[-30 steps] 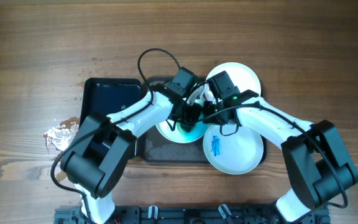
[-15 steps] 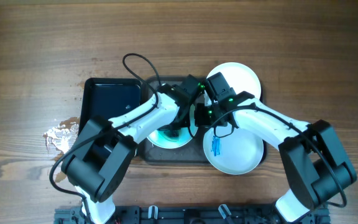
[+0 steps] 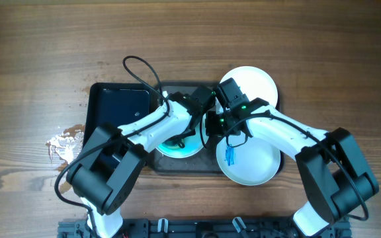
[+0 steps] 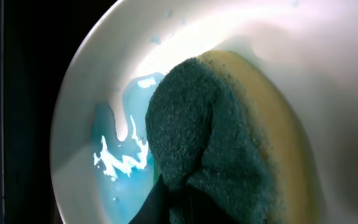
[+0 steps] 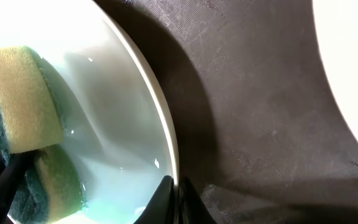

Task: Clean dirty plates on tray and stack at the side
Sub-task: 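Scrub the blue paint on the plate with the sponge in the left gripper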

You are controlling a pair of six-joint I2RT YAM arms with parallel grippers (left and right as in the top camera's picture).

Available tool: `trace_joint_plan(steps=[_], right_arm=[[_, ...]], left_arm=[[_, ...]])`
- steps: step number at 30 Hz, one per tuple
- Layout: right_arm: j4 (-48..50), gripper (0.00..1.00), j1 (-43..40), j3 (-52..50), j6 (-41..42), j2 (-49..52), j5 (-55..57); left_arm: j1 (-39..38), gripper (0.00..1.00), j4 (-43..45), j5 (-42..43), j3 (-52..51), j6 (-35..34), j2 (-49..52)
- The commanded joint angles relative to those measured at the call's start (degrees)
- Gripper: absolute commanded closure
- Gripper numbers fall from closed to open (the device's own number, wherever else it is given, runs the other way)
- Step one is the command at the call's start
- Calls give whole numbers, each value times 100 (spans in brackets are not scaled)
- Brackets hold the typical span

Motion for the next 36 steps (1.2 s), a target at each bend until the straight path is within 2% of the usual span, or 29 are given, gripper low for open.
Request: trace_joint_plan(steps=[1,5,7,12,31,36], right_arm=[[-72,96,-9,85,-170,74,341],[42,96,-11,85,-87,74,422],[-33,96,-13,85,463,74,841],[17,96,-13,85,476,74,881],[-358,96,-24,105,339,-50,1272],[-396,96,-24,105,271,-52,1239]], left_arm=[[149,96,269,-328,-275,629,382],[155,96,415,-35,-275,894,367],[155,96,415,44,-275,949,365],[155,96,592,555,-275,1637,365],[181,96,699,619,-275,1615,367],[181,96,994,723,-273,1633,345]])
